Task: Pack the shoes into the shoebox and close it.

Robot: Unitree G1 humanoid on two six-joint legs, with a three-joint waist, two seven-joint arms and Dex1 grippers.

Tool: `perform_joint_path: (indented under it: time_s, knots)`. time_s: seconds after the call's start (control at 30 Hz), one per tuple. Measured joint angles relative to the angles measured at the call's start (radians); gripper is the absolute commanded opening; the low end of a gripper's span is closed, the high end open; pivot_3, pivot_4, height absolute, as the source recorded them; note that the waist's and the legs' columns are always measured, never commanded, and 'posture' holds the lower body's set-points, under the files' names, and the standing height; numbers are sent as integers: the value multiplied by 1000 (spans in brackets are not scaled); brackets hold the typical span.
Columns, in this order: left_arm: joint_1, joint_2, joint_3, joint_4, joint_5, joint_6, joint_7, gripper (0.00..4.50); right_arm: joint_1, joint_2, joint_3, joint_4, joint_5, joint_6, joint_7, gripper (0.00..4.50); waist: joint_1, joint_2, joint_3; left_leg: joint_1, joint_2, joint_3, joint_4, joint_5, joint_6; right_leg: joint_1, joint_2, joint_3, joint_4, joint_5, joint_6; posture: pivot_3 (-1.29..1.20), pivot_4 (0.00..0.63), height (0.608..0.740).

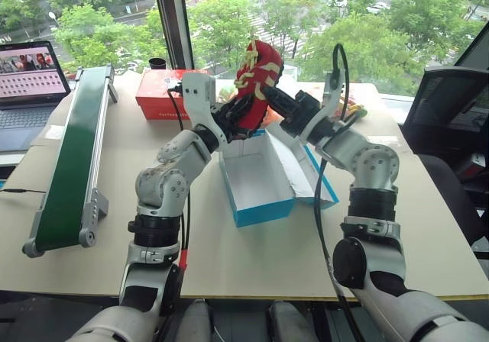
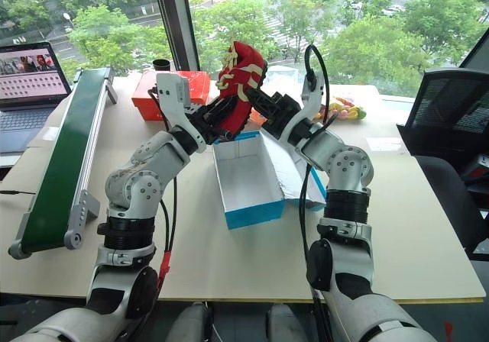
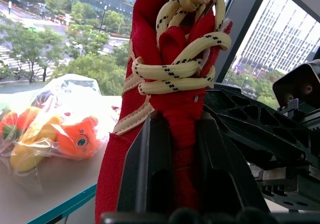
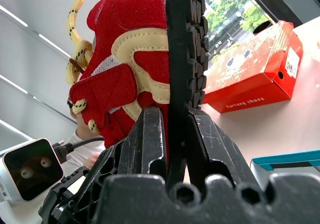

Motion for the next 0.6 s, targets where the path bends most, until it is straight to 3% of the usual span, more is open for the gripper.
perform_joint_path:
  time_s: [0.17, 0.23, 0.43, 0.6]
  knots:
    - [132, 238, 31, -65, -24, 23, -185, 4453, -28, -48, 84, -30, -86, -7, -6, 190, -10, 1, 1, 0, 0, 0, -1, 0, 0, -1, 0, 0, -1, 0, 0, 0, 150, 739]
    - [162, 287, 47, -76, -29, 24, -238, 4453, -29, -59, 124, -56, -120, 5, -15, 190, -9, 1, 1, 0, 0, 0, -1, 0, 0, 0, 0, 0, -1, 0, 0, 0, 150, 739]
    - [183, 313, 33, -120, -35, 21, -299, 4453, -23, -92, 308, -123, -198, 113, 2, 190, -4, 1, 1, 0, 0, 0, -1, 0, 0, 0, 0, 0, -1, 0, 0, 0, 150, 739]
    - [210, 331, 0, -151, -23, 20, -329, 4453, -4, -144, 378, -121, -264, 145, 42, 190, 2, 1, 1, -1, 0, 0, -1, 0, 0, -1, 0, 0, -2, 0, 0, 0, 150, 739]
